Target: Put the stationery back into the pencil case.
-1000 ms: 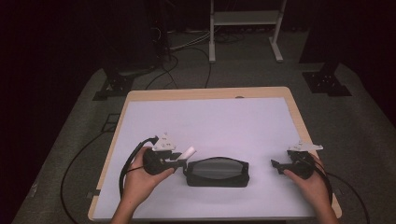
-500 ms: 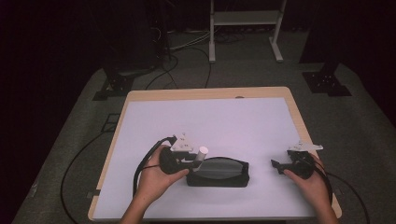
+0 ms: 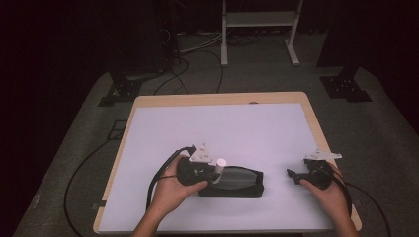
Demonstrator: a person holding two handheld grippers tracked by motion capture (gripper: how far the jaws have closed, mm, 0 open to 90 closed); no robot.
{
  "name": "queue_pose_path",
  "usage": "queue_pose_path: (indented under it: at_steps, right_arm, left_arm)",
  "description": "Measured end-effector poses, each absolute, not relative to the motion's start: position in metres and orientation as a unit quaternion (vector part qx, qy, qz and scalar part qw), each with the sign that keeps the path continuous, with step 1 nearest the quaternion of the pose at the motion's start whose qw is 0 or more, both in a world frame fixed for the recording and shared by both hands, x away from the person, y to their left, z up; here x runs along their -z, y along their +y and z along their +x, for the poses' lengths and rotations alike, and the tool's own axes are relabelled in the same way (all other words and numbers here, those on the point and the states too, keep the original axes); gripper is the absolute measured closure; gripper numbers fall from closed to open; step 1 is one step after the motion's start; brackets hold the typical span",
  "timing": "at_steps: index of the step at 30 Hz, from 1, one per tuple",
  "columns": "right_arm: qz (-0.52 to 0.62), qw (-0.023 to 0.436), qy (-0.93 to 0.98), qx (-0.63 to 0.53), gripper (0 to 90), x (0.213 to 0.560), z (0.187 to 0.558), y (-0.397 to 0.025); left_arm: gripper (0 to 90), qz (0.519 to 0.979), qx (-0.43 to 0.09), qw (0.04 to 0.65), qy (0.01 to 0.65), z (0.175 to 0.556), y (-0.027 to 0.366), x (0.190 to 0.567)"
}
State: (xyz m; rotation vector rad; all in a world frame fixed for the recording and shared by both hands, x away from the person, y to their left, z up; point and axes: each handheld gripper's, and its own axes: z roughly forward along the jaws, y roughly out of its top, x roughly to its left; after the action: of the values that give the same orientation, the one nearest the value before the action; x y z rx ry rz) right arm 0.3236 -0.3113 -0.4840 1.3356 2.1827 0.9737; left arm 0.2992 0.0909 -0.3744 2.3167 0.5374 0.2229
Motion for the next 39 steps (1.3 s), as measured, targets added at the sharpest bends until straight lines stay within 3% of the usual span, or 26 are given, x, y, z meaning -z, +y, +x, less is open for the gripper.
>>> queue_pose_path:
  at_steps: [31,39]
  right_arm:
    - [0.478,0.2,0.781,-0.348,16.5,0.484,0.324,-0.311]
    - [0.478,0.2,0.781,-0.348,16.5,0.484,0.324,-0.311]
  left_arm:
    - [70.0,0.914,-0.064,0.347,0.201,0.305,0.073,0.404]
    - [59.7,0.904,-0.068,0.37,0.204,0.302,0.082,0.393]
